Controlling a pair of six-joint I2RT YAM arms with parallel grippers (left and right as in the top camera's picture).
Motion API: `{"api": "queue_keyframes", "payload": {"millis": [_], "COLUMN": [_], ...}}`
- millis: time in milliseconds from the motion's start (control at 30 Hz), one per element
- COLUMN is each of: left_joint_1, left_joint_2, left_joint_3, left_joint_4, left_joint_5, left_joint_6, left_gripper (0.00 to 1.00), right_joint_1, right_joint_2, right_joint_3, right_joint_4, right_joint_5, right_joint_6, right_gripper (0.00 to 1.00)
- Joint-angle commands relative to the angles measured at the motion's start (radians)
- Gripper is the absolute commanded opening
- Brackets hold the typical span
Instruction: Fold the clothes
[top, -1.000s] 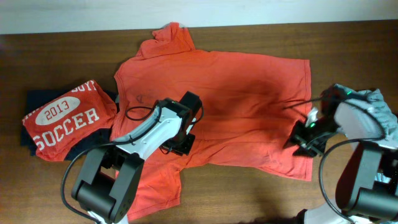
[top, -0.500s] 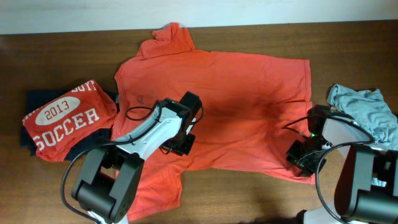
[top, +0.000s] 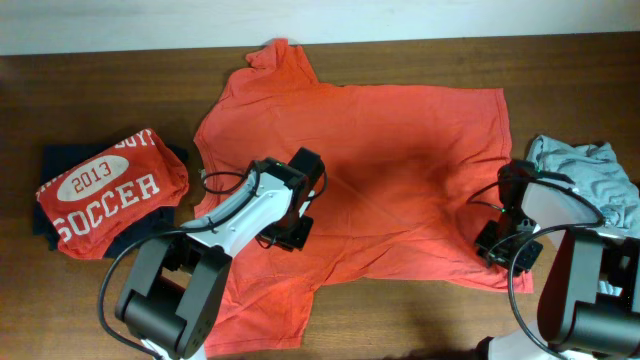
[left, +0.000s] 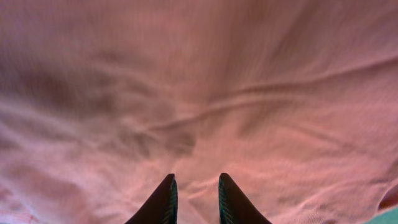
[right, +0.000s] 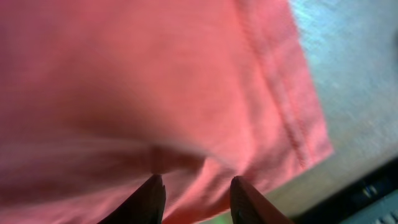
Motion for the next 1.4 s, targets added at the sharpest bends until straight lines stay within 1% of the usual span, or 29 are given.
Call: {"api": "queue_keyframes", "payload": {"millis": [0, 100, 167, 233, 300, 333, 367, 467, 533, 567, 633, 767, 933, 1067, 1133, 1233, 1300, 1367], "left_joint_1": [0.003, 0.003, 0.003, 0.003, 0.003, 0.003, 0.006, 0.038, 0.078, 0.096, 0.140, 0.219, 0.301, 0.354, 0.371, 0.393, 0.409, 0.417], "left_joint_2": [-0.002, -0.025, -0.053, -0.089, -0.130, -0.151, -0.175, -0.247, -0.283, -0.294, -0.316, -0.354, -0.397, -0.426, -0.429, -0.429, -0.429, -0.429], "left_joint_3": [0.054, 0.138, 0.211, 0.285, 0.359, 0.386, 0.408, 0.420, 0.415, 0.409, 0.375, 0.219, -0.026, -0.213, -0.297, -0.394, -0.460, -0.498], "left_joint_4": [-0.051, -0.122, -0.169, -0.213, -0.262, -0.285, -0.311, -0.367, -0.416, -0.433, -0.454, -0.443, -0.372, -0.283, -0.255, -0.220, -0.171, -0.133], "left_joint_5": [-0.022, -0.059, -0.103, -0.180, -0.283, -0.330, -0.373, -0.398, -0.381, -0.364, -0.299, -0.150, 0.009, 0.169, 0.199, 0.204, 0.204, 0.204], "left_joint_6": [0.020, 0.019, 0.019, 0.005, -0.025, -0.050, -0.088, -0.201, -0.293, -0.317, -0.351, -0.364, -0.364, -0.363, -0.364, -0.372, -0.376, -0.379], "left_gripper": [0.22, 0.15, 0.15, 0.15, 0.23, 0.27, 0.30, 0.37, 0.38, 0.38, 0.38, 0.38, 0.38, 0.40, 0.41, 0.41, 0.47, 0.49], "right_joint_1": [-0.002, -0.002, -0.002, -0.002, -0.002, -0.002, -0.002, -0.002, -0.002, -0.002, -0.002, -0.002, -0.002, -0.002, -0.002, -0.002, -0.002, -0.002], "right_joint_2": [-0.093, -0.188, -0.267, -0.341, -0.424, -0.456, -0.492, -0.584, -0.628, -0.643, -0.664, -0.669, -0.649, -0.628, -0.619, -0.608, -0.607, -0.607], "right_joint_3": [0.039, 0.056, 0.069, 0.079, 0.089, 0.093, 0.097, 0.097, 0.097, 0.097, 0.097, 0.097, 0.097, 0.097, 0.097, 0.097, 0.097, 0.097], "right_joint_4": [0.019, 0.048, 0.070, 0.079, 0.083, 0.082, 0.082, 0.077, 0.066, 0.061, 0.055, 0.037, 0.009, -0.003, -0.009, -0.014, -0.014, -0.014], "right_joint_5": [-0.178, -0.267, -0.312, -0.335, -0.346, -0.354, -0.373, -0.438, -0.442, -0.442, -0.442, -0.442, -0.441, -0.438, -0.438, -0.438, -0.438, -0.438], "right_joint_6": [-0.137, -0.177, -0.191, -0.192, -0.192, -0.197, -0.214, -0.266, -0.269, -0.269, -0.269, -0.269, -0.270, -0.274, -0.289, -0.294, -0.304, -0.312], "right_gripper": [0.40, 0.43, 0.46, 0.53, 0.63, 0.69, 0.72, 0.80, 0.82, 0.83, 0.84, 0.85, 0.85, 0.86, 0.86, 0.86, 0.86, 0.85]}}
